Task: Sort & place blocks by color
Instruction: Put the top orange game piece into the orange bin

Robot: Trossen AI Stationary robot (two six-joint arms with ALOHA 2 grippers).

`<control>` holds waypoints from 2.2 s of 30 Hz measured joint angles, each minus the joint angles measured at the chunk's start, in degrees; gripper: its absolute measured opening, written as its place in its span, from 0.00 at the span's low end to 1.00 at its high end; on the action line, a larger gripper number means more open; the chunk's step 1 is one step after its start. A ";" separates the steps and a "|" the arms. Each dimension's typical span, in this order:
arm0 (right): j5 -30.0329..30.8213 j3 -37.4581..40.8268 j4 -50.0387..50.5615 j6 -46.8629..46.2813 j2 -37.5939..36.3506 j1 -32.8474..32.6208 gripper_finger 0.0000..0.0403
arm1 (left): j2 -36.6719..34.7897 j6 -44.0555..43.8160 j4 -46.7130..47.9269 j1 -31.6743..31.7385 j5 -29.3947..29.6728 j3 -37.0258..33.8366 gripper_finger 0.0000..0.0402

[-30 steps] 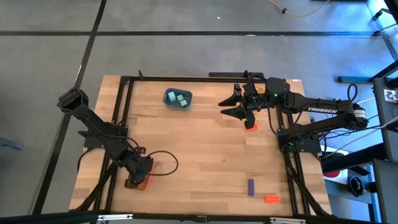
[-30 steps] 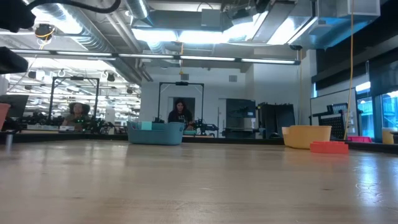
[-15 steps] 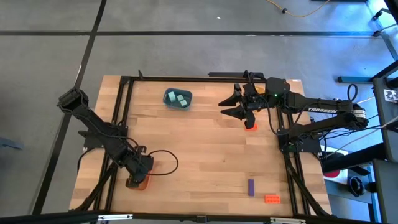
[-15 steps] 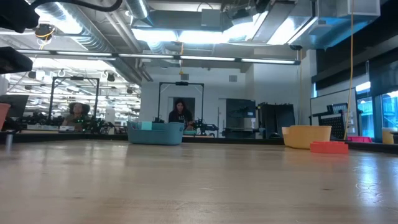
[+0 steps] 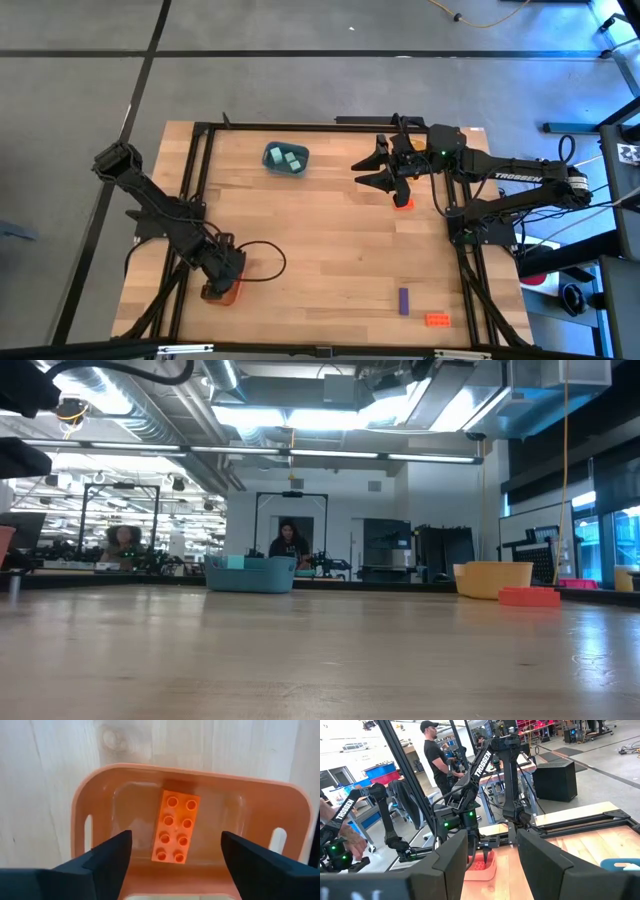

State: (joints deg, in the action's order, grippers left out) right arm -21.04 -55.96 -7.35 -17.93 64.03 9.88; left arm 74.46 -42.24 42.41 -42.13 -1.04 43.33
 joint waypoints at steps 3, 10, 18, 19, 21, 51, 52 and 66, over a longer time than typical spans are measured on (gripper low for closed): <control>0.00 0.00 0.00 0.10 0.00 0.01 0.43 | 0.00 -1.91 0.31 0.00 -0.96 0.00 0.74; 0.00 0.00 -0.01 0.12 0.00 -0.01 0.43 | 0.00 -1.11 0.80 0.00 -1.32 -0.01 0.74; 0.00 0.00 0.01 0.15 0.00 -0.01 0.43 | -0.12 -1.60 0.64 3.46 -8.75 1.92 0.73; 0.00 0.00 -0.01 0.15 0.00 -0.01 0.43 | -0.54 -0.78 0.38 4.66 -8.07 2.96 0.73; -0.02 0.00 -0.01 0.17 0.00 0.00 0.43 | -2.27 1.49 0.48 7.02 -5.16 5.36 0.73; -0.04 0.00 -0.16 4.74 0.00 0.00 0.43 | -25.39 18.82 -66.34 46.92 4.53 -6.24 0.73; -0.04 0.00 -0.16 4.72 0.00 -0.01 0.43 | -25.07 18.90 -66.55 46.45 4.70 -6.00 0.73; -0.02 0.00 -0.14 -0.70 0.00 -0.01 0.43 | -24.85 25.93 -66.47 43.80 6.12 -5.79 0.73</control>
State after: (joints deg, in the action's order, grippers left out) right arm -21.06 -55.96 -7.49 -18.63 64.03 9.88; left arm 49.60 -16.32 -24.05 1.67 5.08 37.54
